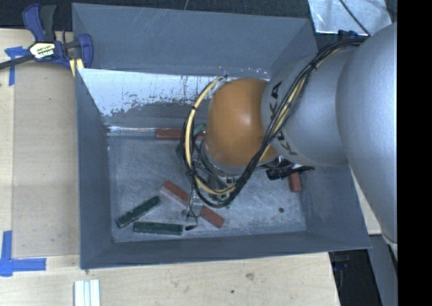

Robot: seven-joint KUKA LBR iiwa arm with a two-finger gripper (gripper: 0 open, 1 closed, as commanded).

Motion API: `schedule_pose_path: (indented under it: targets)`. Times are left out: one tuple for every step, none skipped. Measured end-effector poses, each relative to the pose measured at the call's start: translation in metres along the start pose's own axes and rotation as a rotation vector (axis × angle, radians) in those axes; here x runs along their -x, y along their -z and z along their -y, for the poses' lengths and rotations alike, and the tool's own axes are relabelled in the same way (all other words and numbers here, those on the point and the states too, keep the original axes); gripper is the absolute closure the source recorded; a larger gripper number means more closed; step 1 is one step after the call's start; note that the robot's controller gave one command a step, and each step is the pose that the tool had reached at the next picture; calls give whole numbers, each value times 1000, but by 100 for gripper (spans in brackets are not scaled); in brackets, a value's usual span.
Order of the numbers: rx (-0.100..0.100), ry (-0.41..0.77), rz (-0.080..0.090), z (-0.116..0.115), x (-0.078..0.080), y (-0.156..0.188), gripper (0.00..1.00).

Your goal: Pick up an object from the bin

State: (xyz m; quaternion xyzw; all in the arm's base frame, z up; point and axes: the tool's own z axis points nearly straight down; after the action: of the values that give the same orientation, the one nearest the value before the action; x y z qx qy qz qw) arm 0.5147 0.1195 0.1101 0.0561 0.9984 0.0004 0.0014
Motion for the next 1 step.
schedule_pose_path:
  targets:
    - [1, -254, 1, -5, -10, -37, 0]
